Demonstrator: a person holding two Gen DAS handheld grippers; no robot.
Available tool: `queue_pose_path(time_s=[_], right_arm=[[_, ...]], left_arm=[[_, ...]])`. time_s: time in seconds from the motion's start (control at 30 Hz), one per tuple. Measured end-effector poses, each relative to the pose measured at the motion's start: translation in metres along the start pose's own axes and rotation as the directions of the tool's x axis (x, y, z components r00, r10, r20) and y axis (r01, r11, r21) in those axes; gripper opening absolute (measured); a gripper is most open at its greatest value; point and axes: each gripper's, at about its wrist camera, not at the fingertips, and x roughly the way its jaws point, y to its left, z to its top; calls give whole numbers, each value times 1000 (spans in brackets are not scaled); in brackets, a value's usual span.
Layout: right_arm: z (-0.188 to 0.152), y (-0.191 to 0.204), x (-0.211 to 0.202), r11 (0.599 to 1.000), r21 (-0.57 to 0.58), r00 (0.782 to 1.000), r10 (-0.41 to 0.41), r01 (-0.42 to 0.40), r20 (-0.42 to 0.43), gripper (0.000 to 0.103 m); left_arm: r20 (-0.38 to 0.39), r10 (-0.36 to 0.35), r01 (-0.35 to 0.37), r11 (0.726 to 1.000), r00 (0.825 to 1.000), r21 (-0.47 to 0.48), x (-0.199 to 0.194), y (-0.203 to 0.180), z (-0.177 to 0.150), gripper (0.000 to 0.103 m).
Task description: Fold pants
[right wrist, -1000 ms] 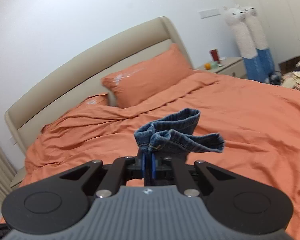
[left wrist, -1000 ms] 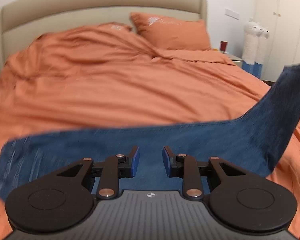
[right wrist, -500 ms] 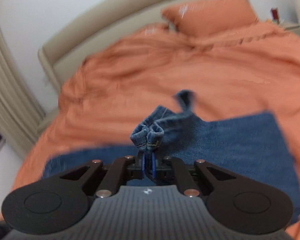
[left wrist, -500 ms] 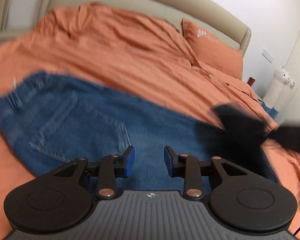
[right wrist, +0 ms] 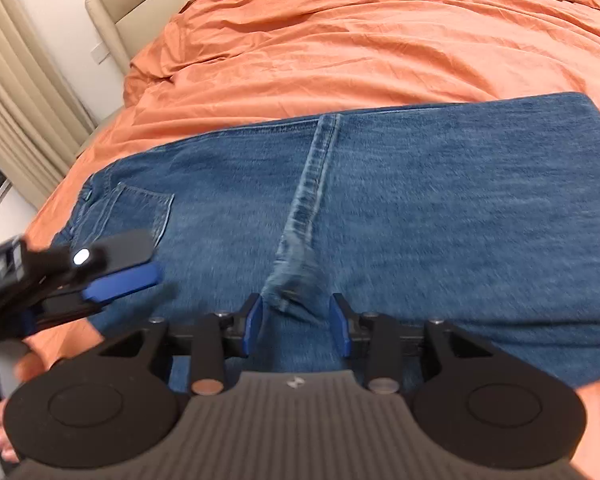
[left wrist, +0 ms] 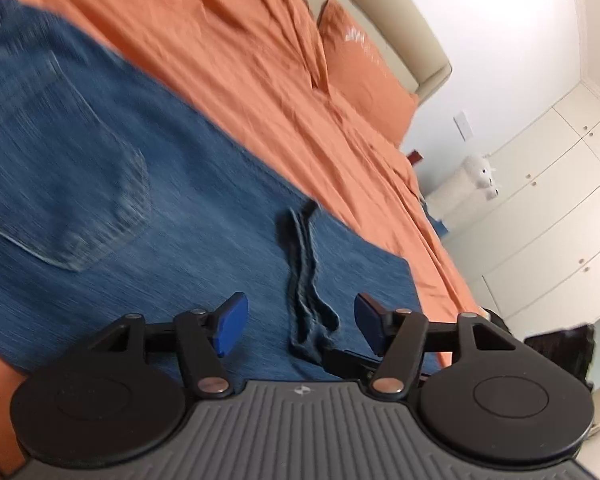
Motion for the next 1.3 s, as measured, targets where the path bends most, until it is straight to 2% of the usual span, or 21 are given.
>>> queue_pose_path(time_s=[0.1,0.2,0.43,0.53,0.57,0.63,0.73,0.83,0.93,1.0,1.03,1.1,1.3], right_arm=[[1,-14,-23,1000,-15,999,-23,23,43,34],[-1,-40,-53,996,-11,990,-92,94,106,35],[-6,-121,-105,974,65,958,-225,217,178,35],[-10,-152,-117,968,119,947,-243,222,208,34],[-13,-160,-121,966,132,946,-246,222,211,30],[-15,-170,-123,965,134,944,-249,224,216,19],[-14,-173,-124,967,81,938,-255,243,233,13],[-12,-164,-124,971,12,935,-235,241,268,13],[-11,-151,-115,963,-74,932,-228,258,280,13],[-13,-146,-100,953,-110,934,-247,282,257,10],[-14,-145,-91,948,-120,936,-259,294,239,7],[-21,-145,-79,941,-134,936,-278,311,218,7],[-30,-154,-59,941,-135,943,-287,311,172,6]], left_arm=[[-59,-1,0,1000,998,-16,25,-2,1,73],[-88,37,-38,999,995,-7,50,-4,4,73],[-89,18,-22,999,996,-44,105,-1,33,72],[-119,16,-23,998,993,-59,125,0,41,59],[-115,25,-32,998,993,-58,127,0,43,42],[-102,52,-58,997,993,-50,129,-4,46,21],[-28,32,-32,999,999,21,107,-23,46,11],[59,-33,21,982,998,189,73,-59,42,11],[81,39,-63,947,996,316,67,-75,37,11],[47,121,-129,943,992,308,83,-64,37,10],[32,150,-153,939,988,309,91,-57,36,10],[14,198,-192,930,980,315,106,-46,32,10],[-35,251,-227,920,967,319,127,-23,21,11]])
